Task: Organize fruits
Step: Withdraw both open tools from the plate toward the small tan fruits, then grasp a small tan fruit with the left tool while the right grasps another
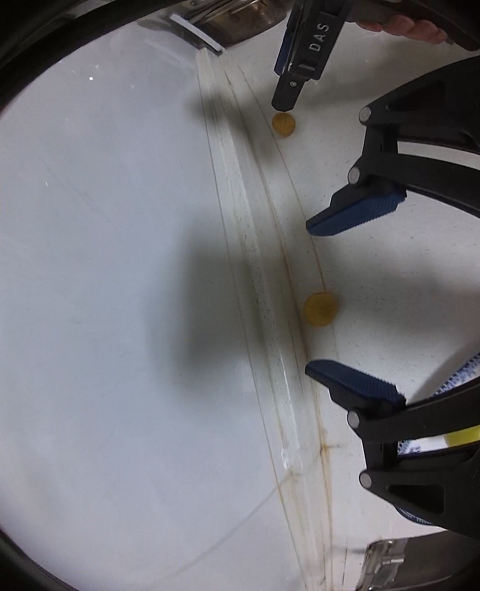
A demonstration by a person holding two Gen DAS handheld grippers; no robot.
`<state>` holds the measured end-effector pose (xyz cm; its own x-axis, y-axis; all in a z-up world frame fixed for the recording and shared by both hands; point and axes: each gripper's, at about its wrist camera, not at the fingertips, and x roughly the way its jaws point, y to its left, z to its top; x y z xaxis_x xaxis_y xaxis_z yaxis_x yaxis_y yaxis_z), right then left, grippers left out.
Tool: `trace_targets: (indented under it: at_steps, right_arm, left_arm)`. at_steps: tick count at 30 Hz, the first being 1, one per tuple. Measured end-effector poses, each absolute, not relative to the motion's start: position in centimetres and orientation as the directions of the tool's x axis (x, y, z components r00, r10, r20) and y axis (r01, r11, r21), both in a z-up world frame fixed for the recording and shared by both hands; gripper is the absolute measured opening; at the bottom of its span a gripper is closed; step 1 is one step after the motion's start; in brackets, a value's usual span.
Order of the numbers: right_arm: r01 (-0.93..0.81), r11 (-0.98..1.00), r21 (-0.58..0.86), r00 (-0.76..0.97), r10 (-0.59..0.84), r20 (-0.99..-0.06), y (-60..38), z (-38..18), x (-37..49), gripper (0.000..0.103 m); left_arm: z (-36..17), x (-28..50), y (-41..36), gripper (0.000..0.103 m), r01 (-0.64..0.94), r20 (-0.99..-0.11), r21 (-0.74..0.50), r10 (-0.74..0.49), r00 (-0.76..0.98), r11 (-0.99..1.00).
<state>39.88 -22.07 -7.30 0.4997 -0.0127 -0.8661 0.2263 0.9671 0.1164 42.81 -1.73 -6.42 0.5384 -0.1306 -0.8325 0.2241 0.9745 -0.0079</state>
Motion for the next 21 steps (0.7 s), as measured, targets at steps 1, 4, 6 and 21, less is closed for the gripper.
trace_targets:
  at_steps: [1, 4, 6, 21]
  right_arm:
    - [0.223, 0.968, 0.117, 0.502, -0.011, -0.865, -22.0, -7.4, 40.1, 0.069]
    - [0.218, 0.968, 0.127, 0.493, 0.003, -0.870, -21.9, -8.3, 41.0, 0.065]
    - [0.222, 0.964, 0.145, 0.481, 0.021, -0.876, -22.1, -9.0, 41.4, 0.059]
    - [0.210, 0.961, 0.179, 0.470, 0.061, -0.880, -22.1, -11.3, 42.2, 0.038]
  left_arm:
    - [-6.7, 43.1, -1.7, 0.064, 0.222, -0.834, -0.011, -0.131, 0.536, 0.975]
    - [-7.8, 44.0, -1.8, 0.056, 0.210, -0.848, -0.022, -0.130, 0.514, 0.977]
    - [-8.5, 44.5, -1.7, 0.053, 0.198, -0.851, -0.027, -0.127, 0.510, 0.980]
    - [-10.5, 45.5, -2.1, 0.033, 0.191, -0.853, 0.045, -0.062, 0.518, 0.981]
